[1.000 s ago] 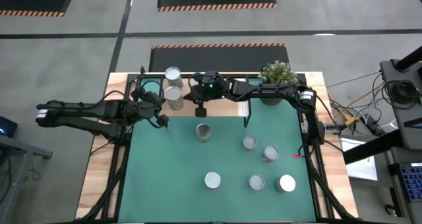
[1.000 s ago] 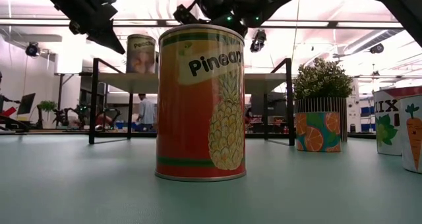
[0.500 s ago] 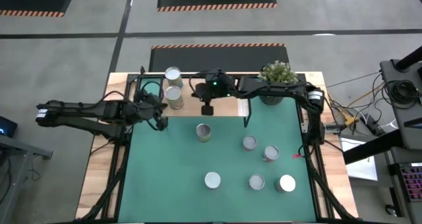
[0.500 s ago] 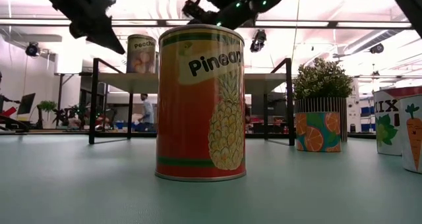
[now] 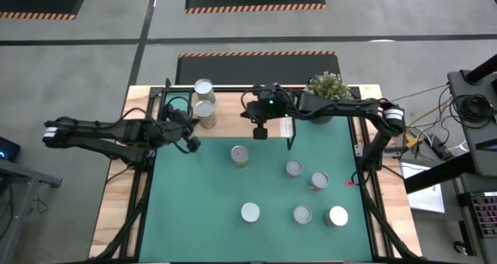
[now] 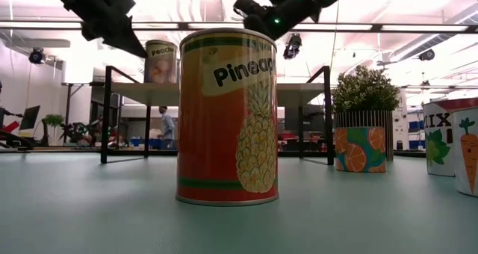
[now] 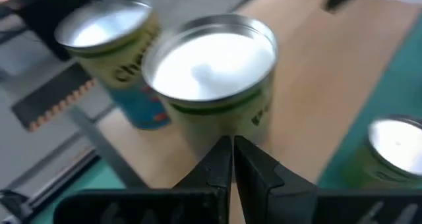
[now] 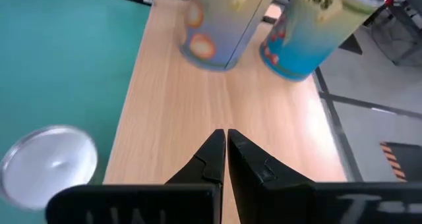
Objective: Pick and place cans onto a shelf
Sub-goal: Put the canned peaches on the shelf
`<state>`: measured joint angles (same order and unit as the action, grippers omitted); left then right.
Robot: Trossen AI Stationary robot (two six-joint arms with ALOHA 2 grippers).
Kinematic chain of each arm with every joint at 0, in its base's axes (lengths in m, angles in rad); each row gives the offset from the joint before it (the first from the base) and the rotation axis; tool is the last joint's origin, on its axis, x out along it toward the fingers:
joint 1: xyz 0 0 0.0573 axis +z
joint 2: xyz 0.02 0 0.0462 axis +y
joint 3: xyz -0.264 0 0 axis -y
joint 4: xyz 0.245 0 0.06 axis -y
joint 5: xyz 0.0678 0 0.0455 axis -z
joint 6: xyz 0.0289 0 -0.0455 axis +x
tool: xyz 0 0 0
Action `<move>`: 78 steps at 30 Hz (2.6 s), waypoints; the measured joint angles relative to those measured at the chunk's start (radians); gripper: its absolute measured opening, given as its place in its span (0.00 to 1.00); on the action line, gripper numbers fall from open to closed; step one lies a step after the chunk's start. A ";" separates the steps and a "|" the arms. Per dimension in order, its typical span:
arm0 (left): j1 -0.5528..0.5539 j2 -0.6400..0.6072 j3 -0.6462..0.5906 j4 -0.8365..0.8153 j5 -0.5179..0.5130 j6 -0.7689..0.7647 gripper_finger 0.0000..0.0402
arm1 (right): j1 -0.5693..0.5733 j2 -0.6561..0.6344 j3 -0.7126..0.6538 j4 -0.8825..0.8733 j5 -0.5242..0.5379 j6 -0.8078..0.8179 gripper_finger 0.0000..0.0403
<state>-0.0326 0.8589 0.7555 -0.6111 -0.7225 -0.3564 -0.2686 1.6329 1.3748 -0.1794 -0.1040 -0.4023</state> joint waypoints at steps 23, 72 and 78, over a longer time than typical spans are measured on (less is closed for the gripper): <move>0.026 -0.021 0.081 0.215 0.183 0.243 0.00 | 0.003 -0.296 -0.319 0.158 -0.001 0.018 0.02; 0.246 0.148 0.281 -0.133 0.231 0.318 0.00 | 0.003 -0.354 -0.379 0.212 -0.003 0.005 0.02; 0.246 0.179 0.265 -0.118 0.205 0.318 0.00 | 0.003 -0.354 -0.379 0.212 -0.003 0.005 0.02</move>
<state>0.2131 1.0375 1.0203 -0.7288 -0.5172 -0.0383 -0.2661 1.2785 0.9958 0.0328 -0.1072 -0.3969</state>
